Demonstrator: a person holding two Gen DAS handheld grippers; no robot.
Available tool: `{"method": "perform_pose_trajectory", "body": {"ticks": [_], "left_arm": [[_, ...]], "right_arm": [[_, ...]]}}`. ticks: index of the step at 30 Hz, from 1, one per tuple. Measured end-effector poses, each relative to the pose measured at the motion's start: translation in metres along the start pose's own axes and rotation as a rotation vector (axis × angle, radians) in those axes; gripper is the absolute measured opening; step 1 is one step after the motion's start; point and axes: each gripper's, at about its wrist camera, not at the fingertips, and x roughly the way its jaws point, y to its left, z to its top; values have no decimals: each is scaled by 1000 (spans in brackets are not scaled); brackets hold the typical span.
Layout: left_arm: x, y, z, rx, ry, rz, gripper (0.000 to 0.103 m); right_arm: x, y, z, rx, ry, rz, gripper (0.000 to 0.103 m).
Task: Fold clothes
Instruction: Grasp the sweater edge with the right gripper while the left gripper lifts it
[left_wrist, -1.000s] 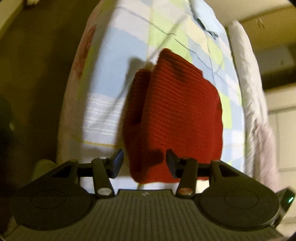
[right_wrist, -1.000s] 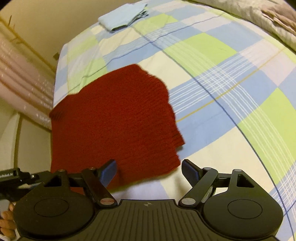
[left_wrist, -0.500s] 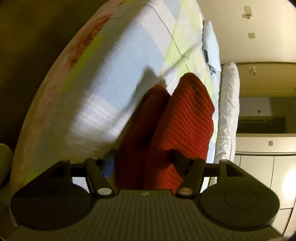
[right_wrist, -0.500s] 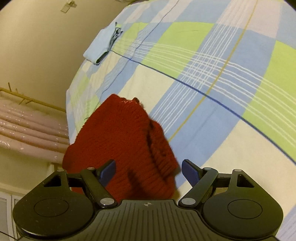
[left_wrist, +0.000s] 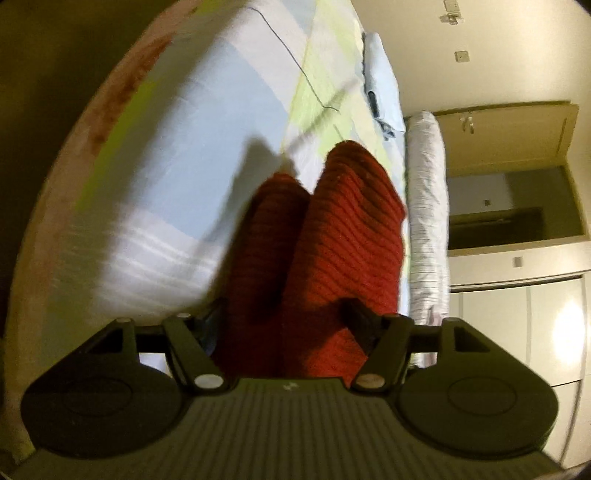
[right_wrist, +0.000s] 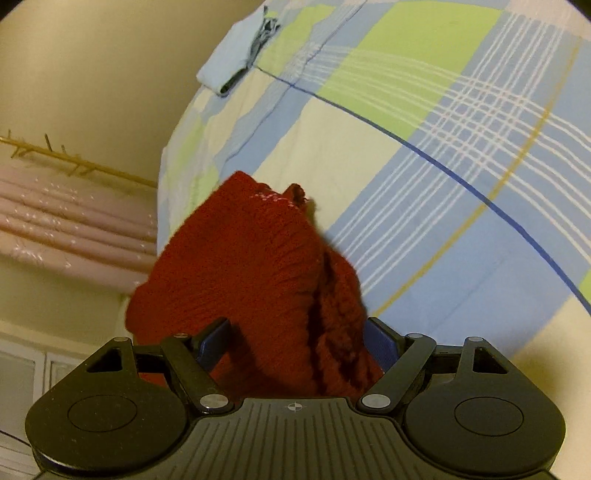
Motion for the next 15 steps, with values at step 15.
{"method": "perform_pose_trajectory", "body": {"ticks": [15], "left_arm": [[20,2,10,-16,30,-15,56]], "right_arm": [[29,-5,13,-62,100,79,82]]}}
